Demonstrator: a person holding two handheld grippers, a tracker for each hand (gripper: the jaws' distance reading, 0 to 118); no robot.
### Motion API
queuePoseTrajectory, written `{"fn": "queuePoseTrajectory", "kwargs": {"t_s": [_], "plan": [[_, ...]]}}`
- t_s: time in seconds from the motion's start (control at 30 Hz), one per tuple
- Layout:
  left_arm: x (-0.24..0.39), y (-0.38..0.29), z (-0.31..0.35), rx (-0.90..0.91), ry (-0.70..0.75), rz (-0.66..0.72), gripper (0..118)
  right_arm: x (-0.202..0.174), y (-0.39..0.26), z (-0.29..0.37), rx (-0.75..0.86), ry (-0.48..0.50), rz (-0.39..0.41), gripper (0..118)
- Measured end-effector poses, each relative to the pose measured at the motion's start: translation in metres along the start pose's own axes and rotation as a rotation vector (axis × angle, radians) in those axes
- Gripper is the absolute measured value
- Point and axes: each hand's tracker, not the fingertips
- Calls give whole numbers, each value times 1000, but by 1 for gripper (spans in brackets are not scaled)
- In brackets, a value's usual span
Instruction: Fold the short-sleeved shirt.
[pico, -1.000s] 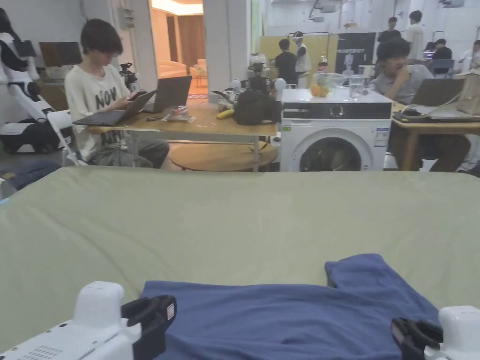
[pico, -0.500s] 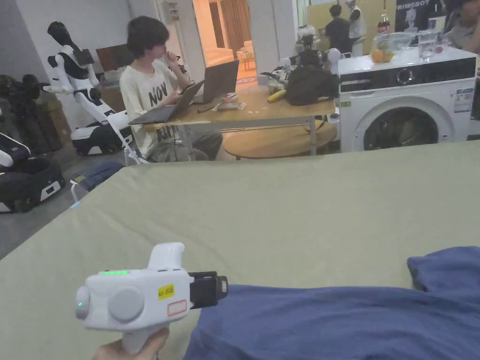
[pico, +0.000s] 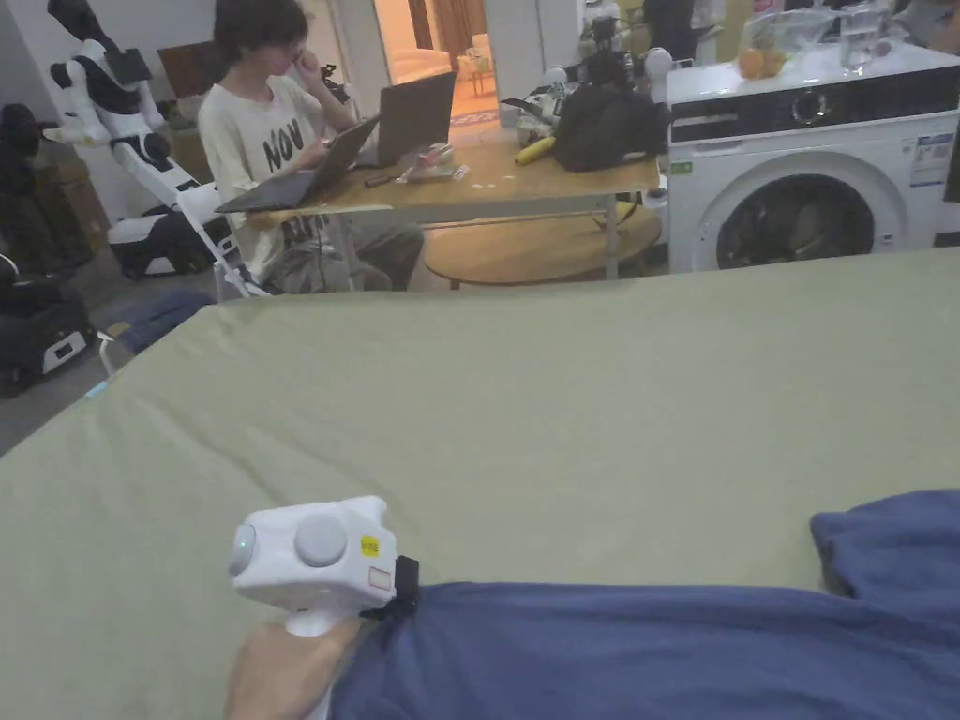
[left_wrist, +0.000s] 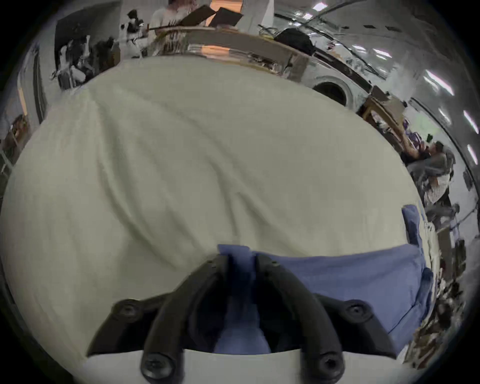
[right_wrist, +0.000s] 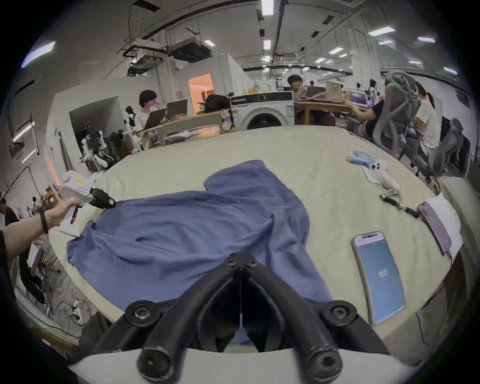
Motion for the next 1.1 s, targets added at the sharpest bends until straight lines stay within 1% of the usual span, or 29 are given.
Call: {"fn": "queuePoseTrajectory", "kwargs": {"t_s": [0.03, 0.1, 0.13, 0.17, 0.2, 0.27, 0.3, 0.37, 0.43, 0.47, 0.5, 0.53, 0.6, 0.63, 0.67, 0.7, 0.73, 0.77, 0.8, 0.83, 0.87, 0.9, 0.97, 1.1], "plan": [[2, 2, -3, 2, 22, -29, 0, 4, 19, -11, -5, -11, 11, 0], [0, 6, -7, -20, 22, -17, 0, 11, 59, -37, -41, -32, 31, 2], [-1, 5, -6, -26, 15, 1, 0, 16, 74, -52, -48, -28, 32, 17], [-2, 6, -5, -35, 7, 20, 0, 23, 88, -72, -85, -23, 29, 37], [-2, 6, -5, -37, 6, 17, 0, 31, 102, -97, -158, -32, 24, 50], [5, 1, 1, -40, 10, 13, 0, 44, 118, -141, -280, -64, 7, 50], [7, 2, 3, -6, 54, -15, 0, 50, 120, -164, -345, -91, -11, 50], [10, 1, 4, -6, 65, -26, 0, 63, 117, -200, -428, -122, -35, 50], [12, -3, 7, -12, 57, -20, 0, 70, 107, -227, -551, -162, -59, 50], [13, -5, 8, -6, 59, -23, 0, 70, 101, -231, -566, -167, -67, 50], [14, -8, 9, 0, 60, -25, 0, 67, 101, -223, -510, -157, -56, 50], [12, -7, 8, 5, 62, -28, 0, 62, 103, -219, -490, -174, -53, 47], [15, -11, 8, -3, 51, -26, 0, 57, 102, -215, -471, -169, -1, 42], [15, -12, 9, 3, 54, -24, 0, 54, 99, -212, -461, -167, -7, 30], [14, -11, 10, 8, 56, -21, 0, 53, 97, -212, -454, -183, -13, 11], [15, -10, 14, 46, 46, -37, 0, 53, 97, -205, -429, -188, -30, 0], [15, -13, 25, 140, 27, -70, 0, 52, 98, -194, -380, -186, -52, 0], [14, -22, 50, 212, 18, -62, 0, 50, 102, -178, -317, -160, -63, 0], [9, -26, 64, 254, -35, -30, 0, 48, 105, -162, -285, -132, -53, 0], [3, -32, 83, 266, -107, -9, 0, 44, 108, -141, -252, -107, -21, 0], [-1, -40, 102, 280, -129, -16, 0, 41, 109, -120, -212, -95, -3, 0], [-3, -54, 121, 317, -130, -41, 0, 34, 108, -94, -187, -82, 5, 0], [-10, -79, 152, 334, -140, -68, 0, 30, 98, -49, -142, -36, -7, 0], [-24, -154, 196, 373, -182, -45, 0, 27, 53, 31, -93, -46, 10, 0]]}}
